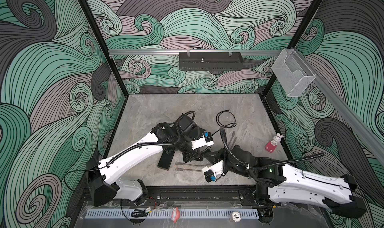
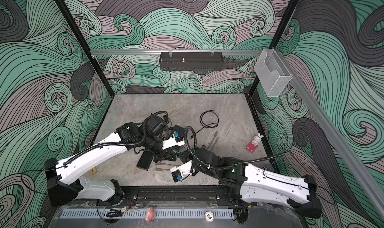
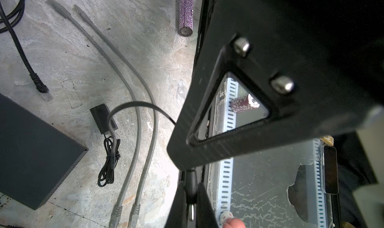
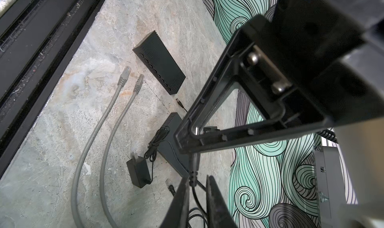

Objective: Insert the plug into the switch port

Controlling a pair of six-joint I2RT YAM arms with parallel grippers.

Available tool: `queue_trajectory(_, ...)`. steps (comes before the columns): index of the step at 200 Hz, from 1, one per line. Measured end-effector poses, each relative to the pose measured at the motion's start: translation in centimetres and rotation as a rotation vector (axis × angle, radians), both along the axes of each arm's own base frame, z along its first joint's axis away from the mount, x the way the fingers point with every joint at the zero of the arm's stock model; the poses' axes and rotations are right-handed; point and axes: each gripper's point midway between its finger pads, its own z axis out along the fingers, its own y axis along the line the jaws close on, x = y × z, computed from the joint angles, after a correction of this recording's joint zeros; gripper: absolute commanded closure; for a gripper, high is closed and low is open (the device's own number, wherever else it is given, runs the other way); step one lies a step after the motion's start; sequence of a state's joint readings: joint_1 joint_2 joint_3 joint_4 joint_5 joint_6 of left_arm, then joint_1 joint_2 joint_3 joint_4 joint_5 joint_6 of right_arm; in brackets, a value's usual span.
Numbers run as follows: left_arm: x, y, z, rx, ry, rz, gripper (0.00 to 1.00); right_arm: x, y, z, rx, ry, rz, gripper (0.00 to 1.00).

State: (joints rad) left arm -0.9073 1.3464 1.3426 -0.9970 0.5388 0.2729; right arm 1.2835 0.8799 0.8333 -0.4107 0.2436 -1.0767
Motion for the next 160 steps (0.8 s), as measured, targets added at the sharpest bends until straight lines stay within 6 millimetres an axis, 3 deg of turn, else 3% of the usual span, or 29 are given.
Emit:
queue_trajectory(53, -0.1, 0.1, -0.1, 0.005, 0.003, 0.0, 1.0, -0.1, 0.0, -0.3, -0.011, 0.008, 0.003, 0.99)
queue_trajectory(83, 0.1, 0.1, -0.1, 0.011, 0.001, 0.017, 0.52, -0.2, 0.0, -0.4, -0.009, 0.018, -0.001, 1.0)
queue_trajectory(99, 1.0, 0.4, 0.2, 0.019, -0.01, 0.081, 0.38, -0.2, -0.1, -0.5, -0.004, 0.033, -0.012, 1.0)
queue_trajectory(117, 3.0, 1.5, 1.8, -0.043, -0.007, 0.211, 0.28, 0.1, -0.5, -0.2, 0.025, 0.057, -0.056, 1.0)
queue_trajectory(125, 4.5, 2.8, 2.9, -0.099, -0.012, 0.304, 0.25, 0.3, -0.9, 0.1, 0.042, 0.067, -0.088, 1.0)
queue_trajectory(138, 6.7, 5.4, 4.3, -0.196, -0.03, 0.469, 0.11, 0.9, -1.7, 0.4, 0.067, 0.083, -0.148, 1.0)
queue_trajectory(160, 8.1, 9.1, 5.6, -0.31, -0.062, 0.675, 0.11, 2.1, -4.0, 1.3, 0.101, 0.097, -0.279, 1.0)
